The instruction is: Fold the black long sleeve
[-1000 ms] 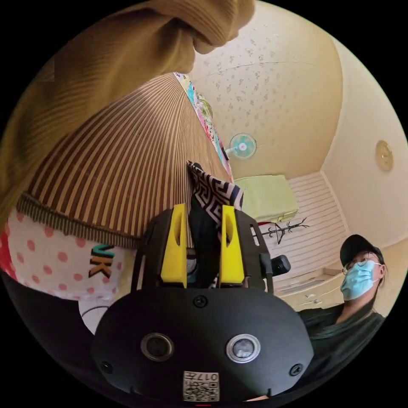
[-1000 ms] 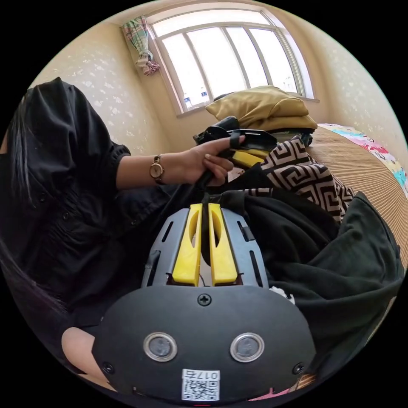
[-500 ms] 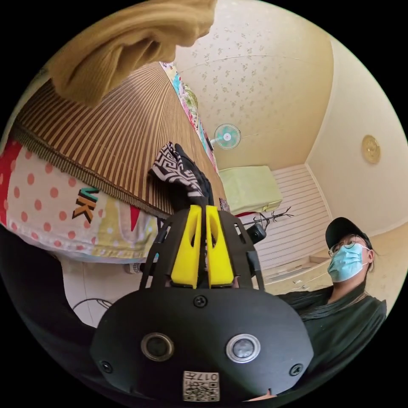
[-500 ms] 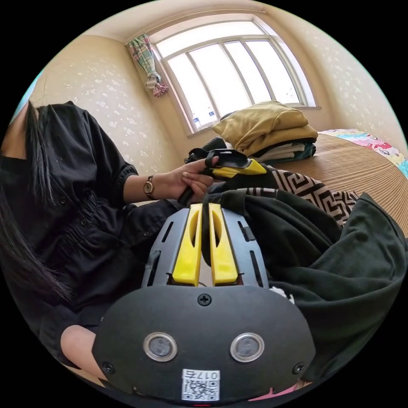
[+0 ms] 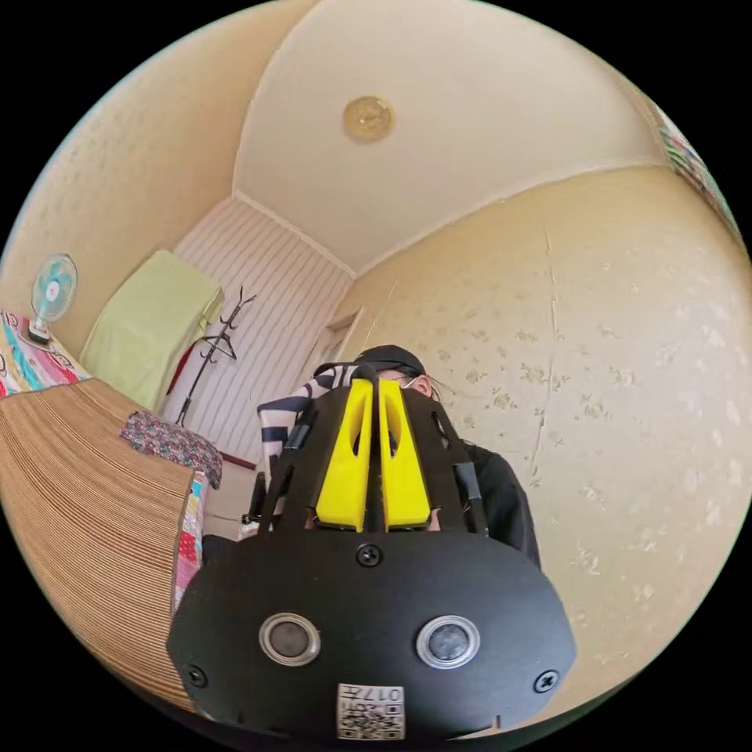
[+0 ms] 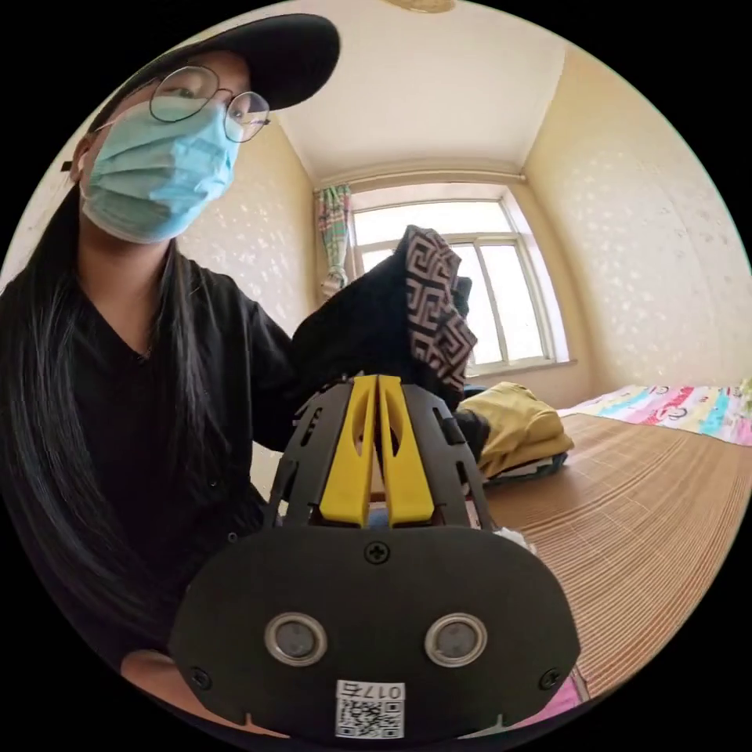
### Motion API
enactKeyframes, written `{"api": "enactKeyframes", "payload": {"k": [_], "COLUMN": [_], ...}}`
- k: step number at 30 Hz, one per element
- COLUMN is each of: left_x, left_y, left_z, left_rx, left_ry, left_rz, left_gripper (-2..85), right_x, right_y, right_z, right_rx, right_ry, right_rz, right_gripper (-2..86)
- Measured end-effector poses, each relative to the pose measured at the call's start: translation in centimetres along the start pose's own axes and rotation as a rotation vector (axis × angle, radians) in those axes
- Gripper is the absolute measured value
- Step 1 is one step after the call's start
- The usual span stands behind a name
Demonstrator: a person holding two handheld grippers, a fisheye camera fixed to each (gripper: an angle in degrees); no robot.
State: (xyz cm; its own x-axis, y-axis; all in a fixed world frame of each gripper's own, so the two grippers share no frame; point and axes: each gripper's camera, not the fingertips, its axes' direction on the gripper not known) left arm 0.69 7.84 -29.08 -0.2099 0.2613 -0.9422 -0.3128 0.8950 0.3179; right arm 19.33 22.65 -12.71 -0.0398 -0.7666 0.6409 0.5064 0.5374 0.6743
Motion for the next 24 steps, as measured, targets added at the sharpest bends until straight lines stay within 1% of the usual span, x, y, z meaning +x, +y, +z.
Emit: {"api": "enactKeyframes", "payload": {"k": [2,3,5,6,8,10,12,13,14,15,16,17,18,20,21,22,23,24], "left_x": [0.5,0.8,1.5,2.0,3.0,4.1,5.3,5.5,5.9,6.2,6.5,7.1,7.9,9.5,10.6,11.2,12.3,13.6], "left_y": [-1.1,-1.5,-1.7,-1.6,-1.4,-0.9,0.1,0.4,1.0,1.5,1.8,2.2,2.6,3.0,3.3,3.5,3.8,4.0], "left_z": [3.3,5.6,8.7,10.3,11.7,12.5,13.5,13.7,14.0,14.4,14.6,14.8,14.8,14.6,14.5,14.5,14.6,15.0], "left_rx": [-0.065,-0.117,-0.188,-0.205,-0.184,-0.167,-0.18,-0.183,-0.181,-0.183,-0.186,-0.19,-0.182,-0.155,-0.137,-0.126,-0.092,-0.059], "left_ry": [0.047,0.027,0.022,0.042,0.062,0.071,0.033,0.015,-0.02,-0.049,-0.067,-0.109,-0.154,-0.211,-0.255,-0.287,-0.378,-0.484], "left_rz": [-0.032,-0.058,-0.07,-0.063,-0.041,-0.008,0.004,0.002,-0.009,-0.027,-0.036,-0.042,-0.037,-0.02,-0.004,0.004,0.016,0.05], "left_gripper": [-0.9,-0.9,-0.9,-1.0,-1.0,-1.0,-1.0,-1.0,-1.0,-1.0,-1.0,-1.0,-1.0,-0.9,-0.9,-0.9,-0.9,-1.0], "right_x": [2.8,3.5,6.2,6.8,9.2,11.0,13.0,14.0,14.2,14.1,13.7,12.9,12.3,9.1,7.9,5.3,2.4,1.0], "right_y": [0.3,0.4,0.9,1.0,1.7,2.5,3.3,3.7,3.5,3.3,2.5,1.3,0.5,-3.1,-4.0,-6.0,-8.2,-9.3], "right_z": [-1.2,-1.3,-1.5,-1.4,-1.2,-0.7,0.1,0.3,-0.2,-0.7,-2.5,-4.8,-6.1,-11.9,-13.4,-16.0,-18.0,-18.8], "right_rx": [-0.031,-0.037,-0.078,-0.09,-0.112,-0.117,-0.165,-0.187,-0.17,-0.147,-0.09,-0.04,-0.017,0.141,0.195,0.289,0.355,0.375], "right_ry": [0.031,0.034,0.023,0.024,0.027,-0.006,-0.065,-0.139,-0.253,-0.285,-0.226,-0.087,-0.019,0.18,0.216,0.281,0.355,0.397], "right_rz": [0.144,0.183,0.296,0.321,0.41,0.459,0.544,0.589,0.561,0.542,0.531,0.513,0.497,0.414,0.383,0.313,0.237,0.199], "right_gripper": [4.0,4.9,12.4,13.2,15.6,16.1,15.5,12.4,8.5,6.1,3.3,2.5,2.2,1.4,1.3,1.1,1.0,1.0]}}
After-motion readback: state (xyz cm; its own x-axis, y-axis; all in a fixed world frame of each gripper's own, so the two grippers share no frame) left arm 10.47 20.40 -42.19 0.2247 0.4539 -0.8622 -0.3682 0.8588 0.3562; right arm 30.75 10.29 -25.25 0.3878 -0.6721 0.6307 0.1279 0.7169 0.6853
